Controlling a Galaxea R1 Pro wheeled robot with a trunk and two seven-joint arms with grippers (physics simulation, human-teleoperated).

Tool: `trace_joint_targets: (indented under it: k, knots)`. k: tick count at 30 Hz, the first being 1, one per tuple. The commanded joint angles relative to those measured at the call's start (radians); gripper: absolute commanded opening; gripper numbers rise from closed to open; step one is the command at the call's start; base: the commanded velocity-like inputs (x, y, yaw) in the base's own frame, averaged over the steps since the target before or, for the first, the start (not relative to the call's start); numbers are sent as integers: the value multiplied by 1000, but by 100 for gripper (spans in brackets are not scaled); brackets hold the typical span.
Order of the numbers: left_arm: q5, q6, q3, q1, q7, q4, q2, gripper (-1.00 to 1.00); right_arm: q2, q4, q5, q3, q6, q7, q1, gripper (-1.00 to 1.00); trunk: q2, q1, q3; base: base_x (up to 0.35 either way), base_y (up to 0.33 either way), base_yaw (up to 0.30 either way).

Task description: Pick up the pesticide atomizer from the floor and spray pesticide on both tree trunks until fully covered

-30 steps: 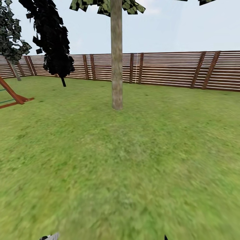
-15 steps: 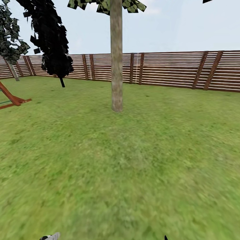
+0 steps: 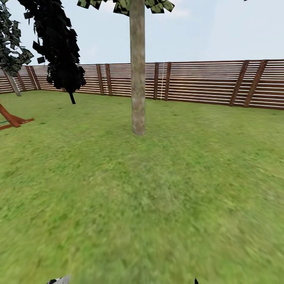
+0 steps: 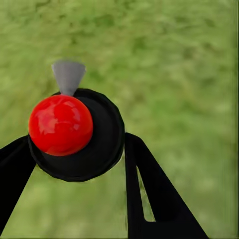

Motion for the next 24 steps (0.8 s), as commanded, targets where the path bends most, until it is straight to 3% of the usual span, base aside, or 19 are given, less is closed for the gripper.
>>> trace_joint_targets:
  k: [1,24]
  knots:
    - [0,0,0,0,0,0,0,-100,0,0,0,0,0,0,0,100,0,0,0,336,0,0]
    - [0,0,0,1,0,-3,0,-100,0,0,0,0,0,0,0,100,0,0,0,336,0,0]
